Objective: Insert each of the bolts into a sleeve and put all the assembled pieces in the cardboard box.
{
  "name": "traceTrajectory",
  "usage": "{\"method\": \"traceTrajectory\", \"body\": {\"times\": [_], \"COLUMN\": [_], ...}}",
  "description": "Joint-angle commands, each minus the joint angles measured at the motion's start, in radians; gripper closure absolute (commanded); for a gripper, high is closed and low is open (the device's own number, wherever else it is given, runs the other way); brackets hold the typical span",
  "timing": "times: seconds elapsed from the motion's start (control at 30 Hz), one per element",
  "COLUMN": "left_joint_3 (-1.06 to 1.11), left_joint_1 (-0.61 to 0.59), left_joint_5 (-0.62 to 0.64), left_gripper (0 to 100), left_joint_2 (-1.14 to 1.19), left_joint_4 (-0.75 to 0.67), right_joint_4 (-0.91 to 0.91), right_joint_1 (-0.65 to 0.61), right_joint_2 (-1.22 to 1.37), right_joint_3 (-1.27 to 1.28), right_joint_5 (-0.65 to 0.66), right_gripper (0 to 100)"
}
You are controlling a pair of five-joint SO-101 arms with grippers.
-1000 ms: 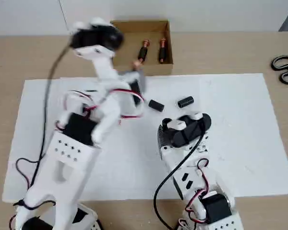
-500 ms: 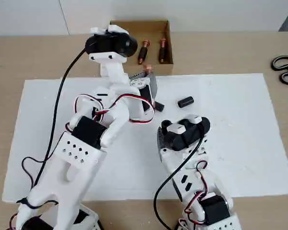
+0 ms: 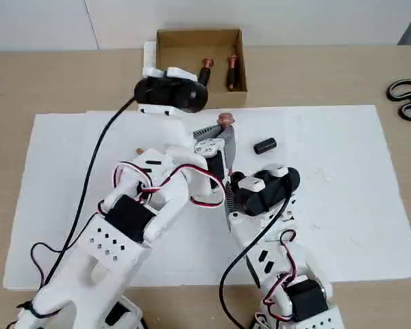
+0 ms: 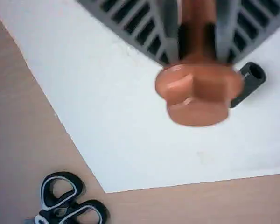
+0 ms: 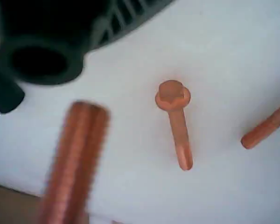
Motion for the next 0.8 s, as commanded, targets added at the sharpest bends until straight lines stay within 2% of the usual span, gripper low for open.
{"method": "traceTrajectory", "body": {"times": [0.0,0.17,0.37,0.63,0.77], "left_joint_3": [0.005,0.047,0.071,0.082,0.074], "left_joint_1": [0.003,0.005,0.072,0.071,0.032], "left_joint_5": [0.002,0.003,0.0,-0.002,-0.002], "left_gripper": [99,99,99,99,99], "left_joint_2": [-0.043,-0.043,-0.043,-0.043,-0.044], "left_joint_4": [-0.064,-0.127,-0.138,-0.137,-0.138], "right_joint_4": [-0.028,-0.028,-0.028,-0.028,-0.028], "right_joint_1": [-0.008,-0.01,-0.025,-0.024,-0.022], "right_joint_2": [-0.015,-0.015,-0.013,-0.013,-0.013], "right_joint_3": [-0.006,-0.006,-0.005,-0.006,-0.006], "right_joint_5": [-0.009,-0.009,-0.009,-0.009,-0.009], "right_gripper": [99.5,99.5,99.5,99.5,99.5]}}
